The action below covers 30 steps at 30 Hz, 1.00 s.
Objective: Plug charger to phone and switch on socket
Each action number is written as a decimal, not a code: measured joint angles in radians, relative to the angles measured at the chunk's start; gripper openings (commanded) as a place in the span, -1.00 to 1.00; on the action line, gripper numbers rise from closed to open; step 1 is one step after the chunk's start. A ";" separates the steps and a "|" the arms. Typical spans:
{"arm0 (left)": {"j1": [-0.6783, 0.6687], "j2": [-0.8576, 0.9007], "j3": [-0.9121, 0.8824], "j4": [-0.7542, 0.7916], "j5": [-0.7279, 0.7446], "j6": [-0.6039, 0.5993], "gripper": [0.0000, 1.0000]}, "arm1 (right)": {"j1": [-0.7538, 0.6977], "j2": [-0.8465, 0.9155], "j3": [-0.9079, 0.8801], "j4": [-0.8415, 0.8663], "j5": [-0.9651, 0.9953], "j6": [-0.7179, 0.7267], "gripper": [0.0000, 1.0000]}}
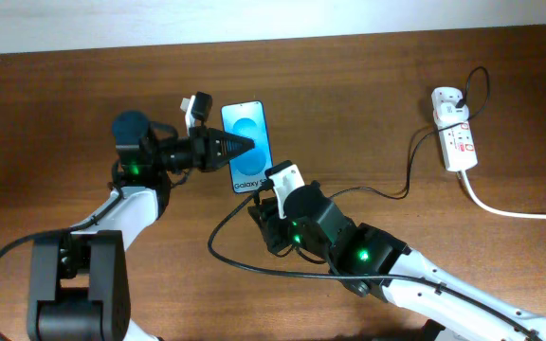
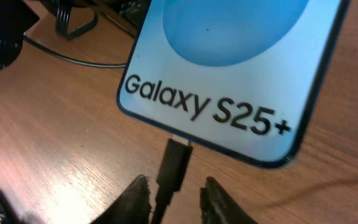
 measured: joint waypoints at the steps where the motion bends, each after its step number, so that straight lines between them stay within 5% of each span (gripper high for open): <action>1: -0.012 0.000 0.000 0.000 -0.001 0.002 -1.00 | 0.000 0.000 0.000 0.004 0.000 0.005 -0.68; 4: -0.032 0.000 0.000 0.003 0.000 0.008 -1.00 | -0.002 0.006 0.000 0.010 0.016 0.024 -0.91; 13: -0.033 0.000 0.002 0.009 -0.001 0.014 -1.00 | -0.002 0.012 0.015 -0.003 0.029 0.032 -0.92; 14: -0.033 0.000 0.005 0.011 -0.001 0.014 -1.00 | -0.002 0.013 0.018 -0.005 0.031 0.034 -0.88; 18: -0.045 0.000 0.006 0.004 -0.002 0.010 -1.00 | -0.002 0.014 0.049 -0.055 0.022 0.010 -0.24; 25: -0.083 0.000 0.006 0.034 -0.149 0.007 -1.00 | -0.001 -0.217 0.087 -0.277 -0.058 -0.012 0.35; 28: -0.108 0.002 0.024 0.034 -0.211 0.006 -1.00 | -0.001 -0.417 0.095 -0.384 -0.010 -0.015 0.45; 30: -0.185 0.002 0.097 0.018 -0.244 0.006 -1.00 | -0.001 -0.524 0.097 -0.425 0.056 -0.014 0.13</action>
